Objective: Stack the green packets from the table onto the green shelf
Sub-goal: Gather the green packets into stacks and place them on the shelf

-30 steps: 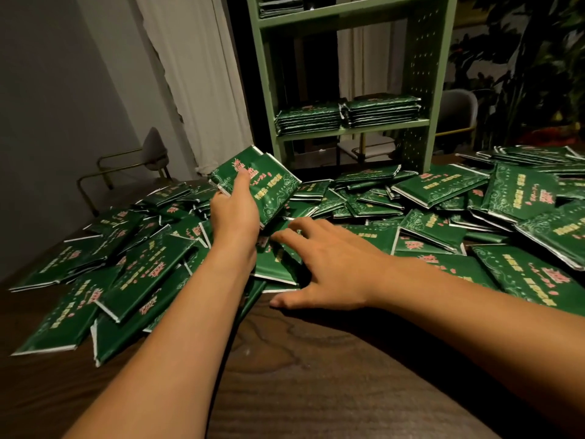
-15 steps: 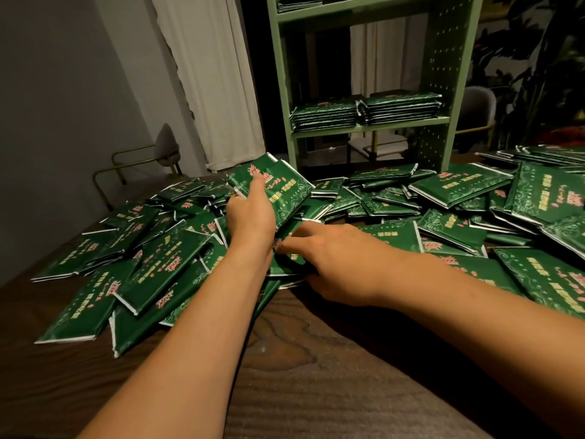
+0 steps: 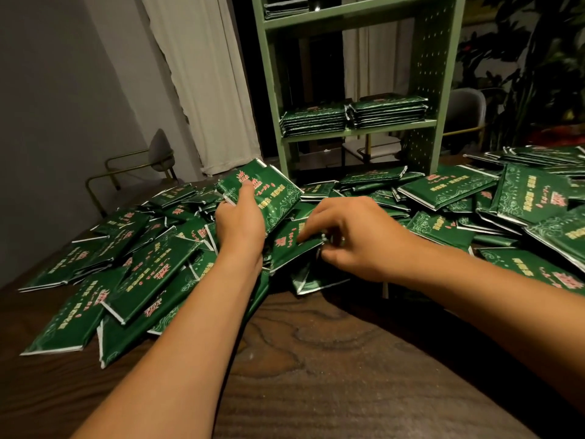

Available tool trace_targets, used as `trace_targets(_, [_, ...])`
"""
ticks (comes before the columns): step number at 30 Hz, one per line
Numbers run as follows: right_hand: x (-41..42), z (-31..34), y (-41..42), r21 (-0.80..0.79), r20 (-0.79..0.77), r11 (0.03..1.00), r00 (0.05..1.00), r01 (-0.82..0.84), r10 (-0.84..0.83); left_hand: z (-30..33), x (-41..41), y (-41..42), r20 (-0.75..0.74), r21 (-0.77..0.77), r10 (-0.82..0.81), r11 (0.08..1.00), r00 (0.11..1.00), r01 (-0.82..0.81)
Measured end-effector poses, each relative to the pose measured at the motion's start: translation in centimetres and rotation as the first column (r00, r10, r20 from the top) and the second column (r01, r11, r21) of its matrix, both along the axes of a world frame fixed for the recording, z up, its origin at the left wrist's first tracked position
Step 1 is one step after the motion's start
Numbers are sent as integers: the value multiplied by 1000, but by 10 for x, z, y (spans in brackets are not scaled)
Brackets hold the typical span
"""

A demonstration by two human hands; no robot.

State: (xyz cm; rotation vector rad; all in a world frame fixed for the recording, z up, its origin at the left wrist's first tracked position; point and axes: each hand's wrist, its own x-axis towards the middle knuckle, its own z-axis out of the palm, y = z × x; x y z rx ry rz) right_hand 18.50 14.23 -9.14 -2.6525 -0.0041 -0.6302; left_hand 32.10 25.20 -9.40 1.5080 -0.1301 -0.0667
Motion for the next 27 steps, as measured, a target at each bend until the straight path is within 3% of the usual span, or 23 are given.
trace_targets(5, [-17,-6,-28,212,86,974,992,76,-96,-5,3,-2,30,20,2,1000,1000,-3])
trace_targets(10, [-27,-10,-31,-117,-117,990,989,77,-91,-8,1,-4,61,82,26,996,998,-31])
trace_targets(14, [-29,-12,-23,-398,-170,912,970,95,-175,-8,-3,-5,76,99,22,995,997,-30])
trace_targets(19, [-24,-15,-9,-519,-195,846,946,125,-259,-7,-10,-5,104,146,1,989,995,-17])
trace_targets(24, [-26,-13,-10,-444,-87,886,978,131,-188,-2,-19,-4,110,188,-4,982,994,-16])
trace_targets(27, [-31,-12,-15,-294,-91,948,984,122,-155,0,-21,-3,108,193,3,981,994,-24])
